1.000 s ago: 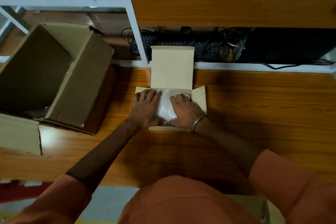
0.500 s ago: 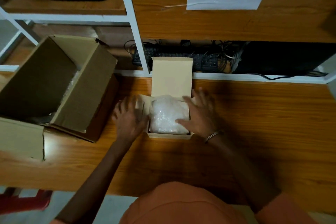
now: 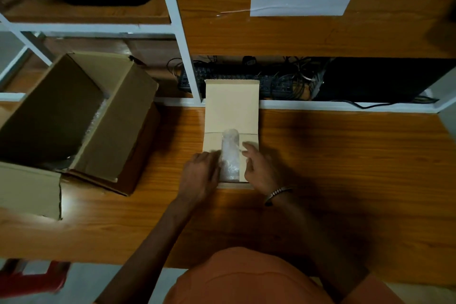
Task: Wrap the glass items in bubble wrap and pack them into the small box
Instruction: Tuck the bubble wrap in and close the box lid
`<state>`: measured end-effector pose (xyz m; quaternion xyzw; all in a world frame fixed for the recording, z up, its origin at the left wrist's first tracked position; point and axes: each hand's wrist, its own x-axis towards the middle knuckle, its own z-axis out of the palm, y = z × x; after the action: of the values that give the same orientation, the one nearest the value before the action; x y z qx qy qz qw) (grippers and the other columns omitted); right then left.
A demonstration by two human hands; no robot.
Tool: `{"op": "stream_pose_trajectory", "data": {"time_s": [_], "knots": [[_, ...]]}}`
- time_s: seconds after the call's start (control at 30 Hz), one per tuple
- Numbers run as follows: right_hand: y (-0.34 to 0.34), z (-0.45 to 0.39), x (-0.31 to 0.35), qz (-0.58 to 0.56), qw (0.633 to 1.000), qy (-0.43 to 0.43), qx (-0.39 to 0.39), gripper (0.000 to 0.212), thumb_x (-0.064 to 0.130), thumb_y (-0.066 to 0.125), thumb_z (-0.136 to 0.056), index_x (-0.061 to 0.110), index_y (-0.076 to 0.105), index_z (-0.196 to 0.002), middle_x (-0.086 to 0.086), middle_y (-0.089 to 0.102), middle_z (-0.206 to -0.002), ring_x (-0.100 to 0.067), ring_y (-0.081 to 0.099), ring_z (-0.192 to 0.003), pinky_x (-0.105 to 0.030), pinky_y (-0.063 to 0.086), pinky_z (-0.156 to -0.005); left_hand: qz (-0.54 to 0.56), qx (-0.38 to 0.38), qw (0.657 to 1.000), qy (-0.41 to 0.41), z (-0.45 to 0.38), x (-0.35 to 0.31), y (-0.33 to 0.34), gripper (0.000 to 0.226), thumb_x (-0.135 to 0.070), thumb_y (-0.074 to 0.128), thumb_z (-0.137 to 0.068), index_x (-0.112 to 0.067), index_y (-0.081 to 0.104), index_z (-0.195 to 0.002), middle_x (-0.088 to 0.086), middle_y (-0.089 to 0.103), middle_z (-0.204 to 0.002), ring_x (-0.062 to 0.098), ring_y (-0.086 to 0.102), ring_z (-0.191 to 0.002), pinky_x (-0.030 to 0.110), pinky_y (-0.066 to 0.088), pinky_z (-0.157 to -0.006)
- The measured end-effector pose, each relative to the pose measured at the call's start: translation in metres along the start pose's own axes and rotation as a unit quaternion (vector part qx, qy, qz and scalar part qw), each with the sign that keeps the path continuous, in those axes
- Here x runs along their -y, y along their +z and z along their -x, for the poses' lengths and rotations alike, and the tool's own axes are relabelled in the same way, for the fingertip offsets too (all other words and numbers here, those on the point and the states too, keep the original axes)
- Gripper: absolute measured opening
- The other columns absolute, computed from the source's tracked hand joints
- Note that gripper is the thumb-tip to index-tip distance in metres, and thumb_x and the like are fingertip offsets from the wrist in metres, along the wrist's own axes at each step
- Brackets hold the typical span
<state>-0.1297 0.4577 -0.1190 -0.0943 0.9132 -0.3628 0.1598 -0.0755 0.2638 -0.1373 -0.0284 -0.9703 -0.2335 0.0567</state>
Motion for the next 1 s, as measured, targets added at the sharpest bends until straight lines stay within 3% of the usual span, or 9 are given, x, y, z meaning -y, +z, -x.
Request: {"op": "stream_pose_trajectory", "data": {"time_s": [0.13, 0.23, 0.33, 0.47, 0.6, 0.67, 0.83, 0.93, 1.0], "knots": [[-0.009, -0.021, -0.008, 0.008, 1.000, -0.007, -0.029, 0.039, 0.001, 0.057, -0.102, 0.014, 0.064, -0.138, -0.002, 0.077, -0.124, -0.020, 0.073, -0.111, -0.025, 0.056, -0.089, -0.048, 0.010, 0.999, 0.009, -0.002, 0.009, 0.001, 0.042, -0.024, 0.058, -0.100, -0.017, 0.066, -0.141, 0.006, 0.072, -0.132, 0.027, 0.065, -0.113, 0.042, 0.059, -0.087], [-0.021, -0.042, -0.005, -0.027, 0.997, 0.025, -0.063, 0.043, 0.014, 0.073, -0.096, 0.016, 0.062, -0.138, -0.005, 0.077, -0.107, -0.021, 0.073, -0.094, -0.032, 0.060, -0.080, -0.030, 0.014, 0.999, 0.020, -0.005, 0.014, -0.001, 0.042, -0.020, 0.065, -0.097, -0.017, 0.068, -0.139, 0.005, 0.073, -0.130, 0.026, 0.065, -0.112, 0.040, 0.059, -0.087], [-0.033, -0.071, -0.006, -0.034, 0.992, 0.069, -0.102, 0.070, 0.023, 0.084, -0.085, 0.020, 0.050, -0.147, -0.010, 0.062, -0.137, -0.026, 0.065, -0.116, -0.041, 0.060, -0.094, 0.008, 0.025, 1.000, 0.016, -0.003, 0.019, -0.003, 0.046, -0.011, 0.073, -0.091, -0.016, 0.070, -0.137, 0.006, 0.072, -0.135, 0.026, 0.065, -0.119, 0.042, 0.058, -0.093], [-0.053, -0.096, 0.006, -0.083, 0.989, 0.095, -0.071, 0.101, 0.024, 0.084, -0.090, 0.012, 0.020, -0.167, -0.014, 0.036, -0.168, -0.036, 0.035, -0.154, -0.044, 0.038, -0.120, 0.081, 0.032, 0.996, 0.011, 0.002, 0.031, -0.003, 0.050, -0.003, 0.072, -0.090, -0.016, 0.071, -0.138, 0.002, 0.066, -0.147, 0.019, 0.056, -0.133, 0.037, 0.054, -0.103], [-0.066, -0.097, 0.017, -0.259, 0.961, 0.057, -0.082, 0.098, 0.011, 0.081, -0.093, 0.014, 0.019, -0.168, -0.012, 0.063, -0.137, -0.020, 0.062, -0.118, -0.024, 0.051, -0.089, 0.142, 0.005, 0.990, -0.011, 0.015, 0.044, 0.002, 0.038, -0.008, 0.070, -0.099, -0.023, 0.074, -0.134, -0.012, 0.063, -0.147, 0.005, 0.054, -0.135, 0.026, 0.057, -0.100], [-0.071, -0.092, 0.015, -0.286, 0.953, 0.024, -0.093, 0.088, 0.004, 0.082, -0.091, 0.012, 0.033, -0.163, -0.004, 0.068, -0.119, -0.013, 0.065, -0.103, -0.024, 0.058, -0.087, 0.168, -0.030, 0.984, -0.047, 0.023, 0.043, 0.003, 0.029, -0.025, 0.072, -0.101, -0.027, 0.074, -0.130, -0.013, 0.065, -0.139, 0.000, 0.057, -0.127, 0.024, 0.057, -0.094], [-0.083, -0.052, 0.004, -0.221, 0.971, -0.082, 0.034, 0.061, -0.002, 0.078, -0.090, 0.027, 0.057, -0.139, 0.014, 0.064, -0.127, -0.004, 0.064, -0.117, -0.037, 0.061, -0.099, 0.272, -0.062, 0.932, -0.233, 0.030, 0.031, 0.004, 0.039, -0.037, 0.086, -0.088, -0.024, 0.064, -0.117, -0.007, 0.074, -0.100, 0.011, 0.072, -0.091, 0.041, 0.064, -0.074], [-0.082, -0.019, -0.003, -0.167, 0.977, -0.079, 0.107, 0.070, 0.023, 0.090, -0.084, 0.031, 0.056, -0.144, 0.021, 0.055, -0.135, 0.001, 0.056, -0.124, -0.020, 0.060, -0.087, 0.283, -0.056, 0.930, -0.229, 0.034, 0.036, 0.001, 0.046, -0.029, 0.085, -0.090, -0.023, 0.060, -0.127, -0.008, 0.077, -0.091, 0.007, 0.075, -0.086, 0.044, 0.064, -0.076], [-0.079, -0.006, -0.011, -0.104, 0.983, -0.090, 0.125, 0.080, 0.044, 0.092, -0.076, 0.036, 0.057, -0.147, 0.017, 0.048, -0.151, 0.000, 0.045, -0.136, -0.026, 0.051, -0.104, 0.290, -0.040, 0.934, -0.204, 0.038, 0.044, -0.002, 0.049, -0.025, 0.081, -0.094, -0.027, 0.056, -0.135, -0.013, 0.078, -0.092, 0.001, 0.075, -0.089, 0.041, 0.064, -0.080]]}}
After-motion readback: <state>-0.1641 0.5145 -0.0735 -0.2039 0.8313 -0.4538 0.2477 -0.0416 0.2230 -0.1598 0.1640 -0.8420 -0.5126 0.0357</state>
